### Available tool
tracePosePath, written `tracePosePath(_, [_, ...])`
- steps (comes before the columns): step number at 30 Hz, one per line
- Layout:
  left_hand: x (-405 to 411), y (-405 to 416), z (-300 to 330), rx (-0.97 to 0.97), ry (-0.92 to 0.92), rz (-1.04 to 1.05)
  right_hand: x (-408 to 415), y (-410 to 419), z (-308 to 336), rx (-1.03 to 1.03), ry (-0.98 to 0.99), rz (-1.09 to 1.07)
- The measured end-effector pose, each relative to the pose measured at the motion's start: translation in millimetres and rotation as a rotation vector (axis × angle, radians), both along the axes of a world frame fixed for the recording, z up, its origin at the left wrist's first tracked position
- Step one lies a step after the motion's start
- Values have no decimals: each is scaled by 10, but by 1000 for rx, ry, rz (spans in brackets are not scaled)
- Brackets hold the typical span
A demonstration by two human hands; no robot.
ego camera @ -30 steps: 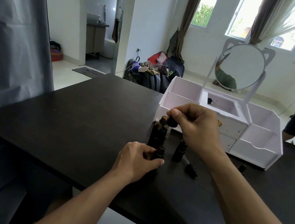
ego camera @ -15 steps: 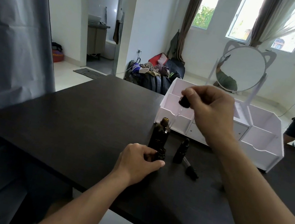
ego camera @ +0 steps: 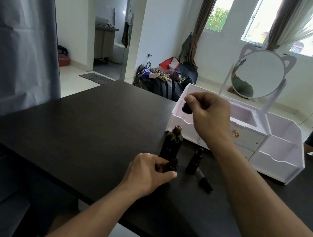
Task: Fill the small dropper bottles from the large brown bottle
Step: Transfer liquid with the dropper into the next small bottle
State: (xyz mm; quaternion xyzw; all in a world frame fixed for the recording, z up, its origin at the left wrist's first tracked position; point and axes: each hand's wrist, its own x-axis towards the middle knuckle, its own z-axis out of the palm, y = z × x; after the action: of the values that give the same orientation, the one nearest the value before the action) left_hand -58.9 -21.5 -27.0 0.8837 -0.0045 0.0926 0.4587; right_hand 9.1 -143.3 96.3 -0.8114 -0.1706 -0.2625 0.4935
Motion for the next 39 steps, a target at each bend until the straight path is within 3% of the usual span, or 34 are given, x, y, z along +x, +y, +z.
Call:
tracePosePath(7, [-10, -1, 3, -43, 16, 6, 41, 34, -305, -2, 166, 38])
tracePosePath(16, [-17, -3, 14, -59, 6, -4, 38, 31, -466, 44, 216, 50])
tracePosePath(31, [-18, -2, 22, -40, 16, -1, 54, 27, -427, -1, 201, 47])
tracePosePath(39, [-21, -1, 21, -25, 8, 2, -19, -20, -119, 20, 75, 17])
